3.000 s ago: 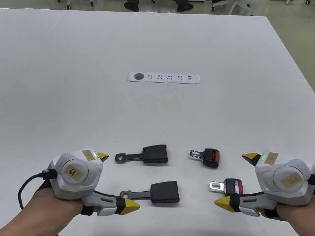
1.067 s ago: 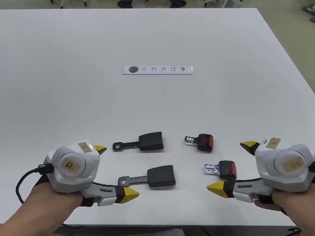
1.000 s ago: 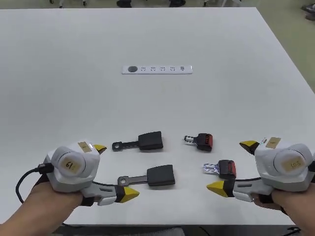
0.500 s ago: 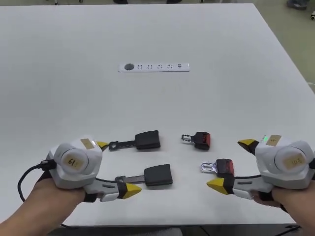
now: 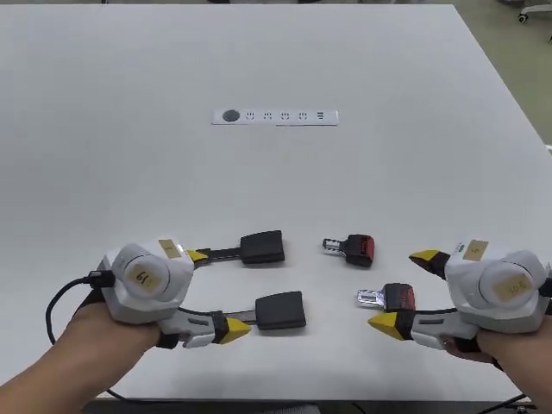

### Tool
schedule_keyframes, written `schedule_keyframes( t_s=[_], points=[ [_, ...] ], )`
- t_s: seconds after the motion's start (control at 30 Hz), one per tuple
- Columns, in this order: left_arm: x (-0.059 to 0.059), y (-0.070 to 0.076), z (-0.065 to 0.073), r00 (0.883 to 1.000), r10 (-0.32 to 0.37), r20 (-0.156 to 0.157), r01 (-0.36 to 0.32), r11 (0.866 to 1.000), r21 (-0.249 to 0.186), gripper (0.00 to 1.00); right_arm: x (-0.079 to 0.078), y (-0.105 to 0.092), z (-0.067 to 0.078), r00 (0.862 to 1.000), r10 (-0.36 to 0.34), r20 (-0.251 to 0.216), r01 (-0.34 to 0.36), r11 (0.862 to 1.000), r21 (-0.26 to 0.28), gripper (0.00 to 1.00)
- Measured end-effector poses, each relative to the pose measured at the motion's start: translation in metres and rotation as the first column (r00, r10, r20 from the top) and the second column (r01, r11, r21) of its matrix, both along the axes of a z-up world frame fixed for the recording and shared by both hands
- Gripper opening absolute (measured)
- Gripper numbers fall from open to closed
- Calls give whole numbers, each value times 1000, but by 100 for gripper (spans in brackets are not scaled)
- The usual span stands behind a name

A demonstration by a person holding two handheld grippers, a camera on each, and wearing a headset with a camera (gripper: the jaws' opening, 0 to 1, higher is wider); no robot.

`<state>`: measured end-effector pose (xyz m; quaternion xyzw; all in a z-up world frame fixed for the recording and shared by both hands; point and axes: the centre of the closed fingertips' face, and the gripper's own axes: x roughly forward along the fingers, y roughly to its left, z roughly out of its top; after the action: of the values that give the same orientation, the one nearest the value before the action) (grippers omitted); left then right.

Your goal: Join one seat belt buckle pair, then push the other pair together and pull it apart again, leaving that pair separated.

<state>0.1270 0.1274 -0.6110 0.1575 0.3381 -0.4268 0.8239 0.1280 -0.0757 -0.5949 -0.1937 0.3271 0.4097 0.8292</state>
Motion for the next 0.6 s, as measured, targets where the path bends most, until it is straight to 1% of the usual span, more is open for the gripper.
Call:
schedule_keyframes(
  t_s=[0.07,0.13,0.17,0.23,0.27,0.3,0.33,0.37,0.43,0.47,0.5,0.53,0.6],
  points=[
    [1,-4,-3,1000,-15,-1,15,1000,9,73,-1,3,1,1000,19,-7,-19,1000,2,61],
    [1,-9,-6,999,-41,-5,41,999,25,71,1,3,-3,999,37,-9,-37,999,-8,58],
    [0,-12,-8,998,-62,-9,62,997,34,70,2,4,-6,999,52,-10,-52,999,-16,56],
    [1,-15,-16,996,-92,-18,93,995,47,68,3,3,-9,998,66,-12,-66,997,-31,54],
    [1,-16,-17,995,-99,-20,100,994,50,67,4,3,-11,997,72,-14,-72,997,-37,53],
    [-3,-22,-18,992,-126,-28,127,990,62,65,4,3,-13,997,81,-18,-81,996,-41,53],
    [-4,-24,-21,990,-140,-32,142,988,68,63,5,2,-16,996,90,-23,-91,995,-45,50],
    [-5,-26,-25,986,-159,-42,162,983,81,61,5,2,-18,994,103,-30,-104,993,-52,49],
    [-5,-29,-34,981,-186,-53,191,976,104,59,6,1,-21,993,115,-33,-117,991,-64,48],
    [-6,-31,-34,979,-194,-56,200,973,113,59,7,-1,-26,991,127,-42,-130,989,-74,48],
    [-7,-34,-31,977,-207,-58,213,969,122,57,7,-3,-29,989,138,-46,-141,986,-83,47],
    [-8,-36,-32,972,-225,-63,232,963,137,56,8,-5,-33,987,153,-48,-157,983,-96,47],
    [-7,-39,-34,968,-241,-66,248,957,151,54,8,-8,-36,983,173,-59,-179,978,-112,46]
  ],
)
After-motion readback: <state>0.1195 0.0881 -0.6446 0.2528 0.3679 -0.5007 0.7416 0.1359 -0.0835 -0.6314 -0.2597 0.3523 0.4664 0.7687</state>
